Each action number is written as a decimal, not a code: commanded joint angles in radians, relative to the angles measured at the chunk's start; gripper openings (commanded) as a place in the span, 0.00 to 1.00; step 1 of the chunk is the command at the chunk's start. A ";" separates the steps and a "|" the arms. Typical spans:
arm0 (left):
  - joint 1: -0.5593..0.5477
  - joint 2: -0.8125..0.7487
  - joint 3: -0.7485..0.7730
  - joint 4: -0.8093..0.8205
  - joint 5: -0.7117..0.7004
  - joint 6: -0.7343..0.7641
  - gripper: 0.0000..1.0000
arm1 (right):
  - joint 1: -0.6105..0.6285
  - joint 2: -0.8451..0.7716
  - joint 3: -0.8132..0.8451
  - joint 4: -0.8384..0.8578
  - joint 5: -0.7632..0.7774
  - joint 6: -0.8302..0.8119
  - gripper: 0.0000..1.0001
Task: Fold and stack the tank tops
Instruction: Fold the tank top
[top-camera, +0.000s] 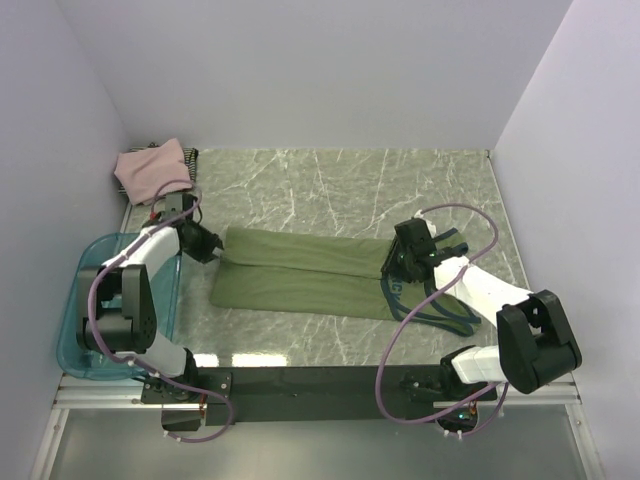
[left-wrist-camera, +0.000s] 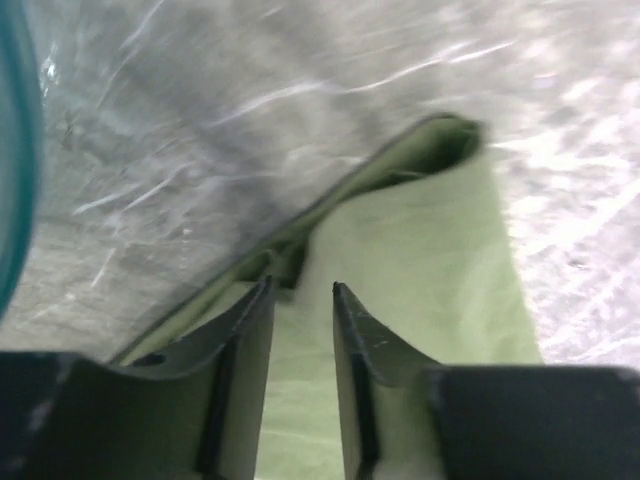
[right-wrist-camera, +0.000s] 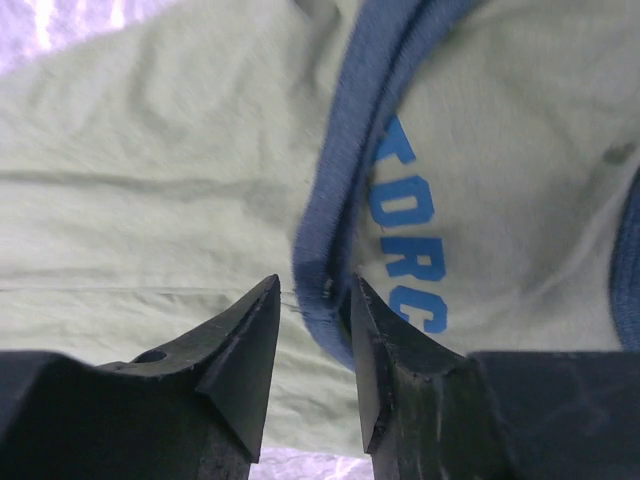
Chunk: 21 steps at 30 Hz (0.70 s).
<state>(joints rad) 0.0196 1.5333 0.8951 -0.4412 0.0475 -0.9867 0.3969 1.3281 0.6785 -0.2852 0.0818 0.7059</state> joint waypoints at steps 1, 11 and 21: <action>0.013 -0.071 0.132 -0.057 -0.038 0.075 0.37 | -0.001 -0.021 0.082 -0.041 0.045 -0.022 0.43; -0.157 -0.056 0.286 -0.008 0.072 0.103 0.28 | -0.216 -0.089 0.200 -0.169 0.027 -0.066 0.42; -0.316 0.294 0.291 0.188 0.216 -0.062 0.20 | -0.352 -0.033 0.276 -0.154 -0.017 -0.072 0.40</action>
<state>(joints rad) -0.3069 1.8168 1.1992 -0.3168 0.2192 -0.9867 0.0513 1.2747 0.9295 -0.4419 0.0792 0.6422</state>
